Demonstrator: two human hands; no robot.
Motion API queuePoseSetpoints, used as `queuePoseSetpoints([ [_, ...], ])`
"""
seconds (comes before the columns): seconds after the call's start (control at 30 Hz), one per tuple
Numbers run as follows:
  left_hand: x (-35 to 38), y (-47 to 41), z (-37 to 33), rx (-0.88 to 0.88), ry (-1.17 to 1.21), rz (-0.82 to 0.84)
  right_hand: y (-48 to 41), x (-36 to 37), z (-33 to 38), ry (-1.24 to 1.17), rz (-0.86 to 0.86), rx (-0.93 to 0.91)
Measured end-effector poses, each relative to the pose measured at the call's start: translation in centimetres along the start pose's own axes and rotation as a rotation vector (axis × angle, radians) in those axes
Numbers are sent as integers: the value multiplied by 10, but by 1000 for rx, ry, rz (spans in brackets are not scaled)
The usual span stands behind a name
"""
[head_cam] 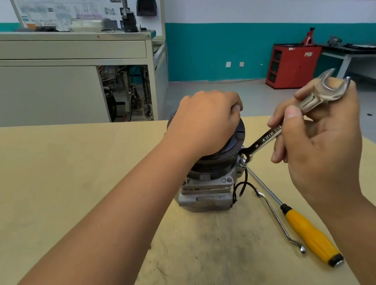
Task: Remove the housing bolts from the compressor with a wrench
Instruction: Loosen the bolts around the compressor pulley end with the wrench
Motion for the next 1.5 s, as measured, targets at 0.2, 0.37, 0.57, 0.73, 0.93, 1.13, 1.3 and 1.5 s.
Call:
queuePoseSetpoints([
  [0.2, 0, 0, -1, 2, -6, -2, -1, 0, 7, 70, -46, 11],
  [0.37, -1, 1, 0, 1, -1, 0, 2, -1, 8, 104, -85, 27],
  [0.57, -1, 1, -1, 0, -1, 4, 6, 3, 11, 181, -80, -36],
  [0.73, -1, 1, -1, -3, 0, 6, 11, 6, 15, 211, -77, -116],
  [0.93, 0, 1, -1, -6, 1, 7, 16, 1, 12, 169, -106, -149],
  [1.13, -1, 1, -1, -7, 7, 9, 10, -1, 9, 127, -108, -62],
  [1.3, -1, 2, -1, -8, 4, 12, 7, 1, 9, 145, -67, -35],
  [1.5, -1, 2, -1, -4, 4, 10, 13, 3, 10, 169, -25, -64],
])
Point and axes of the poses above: each hand's wrist, its own y-axis away from the middle knuckle, its own x-axis out of the palm, z = x × y, the point moved 4 cm from there along -y, towards the middle knuckle, and after that the axes turned 5 degrees about -y, right-handed, at the moved point
